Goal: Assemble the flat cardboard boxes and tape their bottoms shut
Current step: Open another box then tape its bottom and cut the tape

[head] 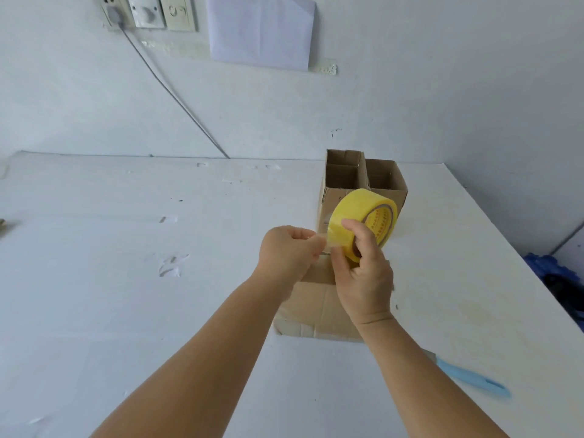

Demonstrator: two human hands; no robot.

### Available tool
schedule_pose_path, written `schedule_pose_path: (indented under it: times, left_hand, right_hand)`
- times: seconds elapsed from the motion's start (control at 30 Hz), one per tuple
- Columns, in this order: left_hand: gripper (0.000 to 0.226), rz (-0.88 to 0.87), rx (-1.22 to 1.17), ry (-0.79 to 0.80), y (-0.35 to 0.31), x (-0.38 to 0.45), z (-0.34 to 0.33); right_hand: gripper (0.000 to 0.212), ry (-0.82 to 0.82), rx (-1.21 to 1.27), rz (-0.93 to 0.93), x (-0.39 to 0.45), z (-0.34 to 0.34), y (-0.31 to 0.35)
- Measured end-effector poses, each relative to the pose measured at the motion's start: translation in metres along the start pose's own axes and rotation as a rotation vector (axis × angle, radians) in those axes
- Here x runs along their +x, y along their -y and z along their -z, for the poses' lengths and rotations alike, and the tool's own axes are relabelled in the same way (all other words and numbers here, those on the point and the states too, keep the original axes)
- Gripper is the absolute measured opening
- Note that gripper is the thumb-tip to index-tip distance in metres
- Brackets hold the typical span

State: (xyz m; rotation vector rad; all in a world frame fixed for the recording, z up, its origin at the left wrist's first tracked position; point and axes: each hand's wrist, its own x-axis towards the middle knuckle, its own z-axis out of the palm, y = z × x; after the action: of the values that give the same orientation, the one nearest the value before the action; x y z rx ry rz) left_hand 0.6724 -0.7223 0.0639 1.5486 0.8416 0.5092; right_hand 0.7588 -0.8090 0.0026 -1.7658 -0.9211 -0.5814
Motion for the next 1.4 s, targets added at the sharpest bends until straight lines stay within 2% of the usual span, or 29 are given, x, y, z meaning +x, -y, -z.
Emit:
schedule_pose_path:
  times: [0.07, 0.17, 0.27, 0.37, 0.43, 0.5, 0.6, 0.7, 0.77, 0.87, 0.93, 1.07, 1.17, 1.23, 1.33, 1.4]
  left_hand:
    - [0.005, 0.028, -0.070, -0.025, 0.001, 0.002, 0.000]
    - [0.010, 0.064, -0.121, -0.076, 0.002, 0.006, -0.002]
    - [0.009, 0.069, -0.107, -0.081, 0.002, 0.009, -0.003]
    - [0.014, 0.065, -0.099, -0.053, 0.002, 0.011, -0.004]
    - [0.016, 0.046, -0.084, -0.048, 0.002, 0.011, -0.004]
    - [0.017, 0.032, -0.099, -0.067, 0.004, 0.011, -0.002]
    - [0.017, 0.034, -0.148, -0.103, 0.006, 0.011, 0.000]
    - [0.019, 0.034, -0.161, -0.134, 0.006, 0.012, 0.001]
    - [0.020, 0.053, -0.206, -0.141, 0.006, 0.013, 0.003]
    - [0.018, 0.096, -0.267, -0.131, 0.008, 0.014, 0.007]
    - [0.017, 0.125, -0.299, -0.117, 0.009, 0.014, 0.008]
    - [0.017, 0.129, -0.312, -0.112, 0.012, 0.017, 0.013]
    - [0.016, 0.065, -0.201, -0.159, 0.016, 0.021, 0.020]
    - [0.014, 0.036, -0.151, -0.189, 0.016, 0.028, 0.032]
    - [0.027, 0.057, -0.137, -0.141, 0.014, 0.038, 0.053]
    - [0.034, 0.096, -0.115, -0.102, 0.018, 0.039, 0.062]
  right_hand:
    - [0.040, 0.040, 0.031, 0.069, 0.000, 0.002, -0.002]
    - [0.038, 0.069, 0.060, 0.171, -0.002, 0.004, -0.001]
    - [0.044, 0.040, 0.106, 0.154, -0.003, 0.005, -0.002]
    - [0.058, -0.062, 0.111, 0.114, -0.001, 0.006, -0.003]
    - [0.071, -0.143, 0.116, 0.012, 0.000, 0.005, 0.001]
    - [0.087, -0.157, 0.156, -0.160, 0.002, 0.005, 0.003]
    - [0.104, 0.017, 0.197, -0.369, 0.010, 0.008, 0.001]
    - [0.108, 0.201, 0.232, -0.433, 0.016, 0.012, -0.004]
    - [0.100, 0.206, 0.221, -0.457, 0.018, 0.015, -0.008]
    - [0.065, 0.247, 0.194, -0.485, 0.020, 0.018, -0.010]
    - [0.052, 0.272, 0.220, -0.473, 0.022, 0.018, -0.011]
    - [0.047, 0.315, 0.236, -0.452, 0.024, 0.016, -0.009]
    - [0.034, 0.356, 0.142, -0.391, 0.022, 0.014, -0.009]
    - [0.030, 0.320, 0.142, -0.388, 0.023, 0.013, -0.008]
    - [0.029, 0.274, 0.172, -0.412, 0.025, 0.012, -0.007]
    - [0.030, 0.307, 0.176, -0.422, 0.024, 0.011, -0.008]
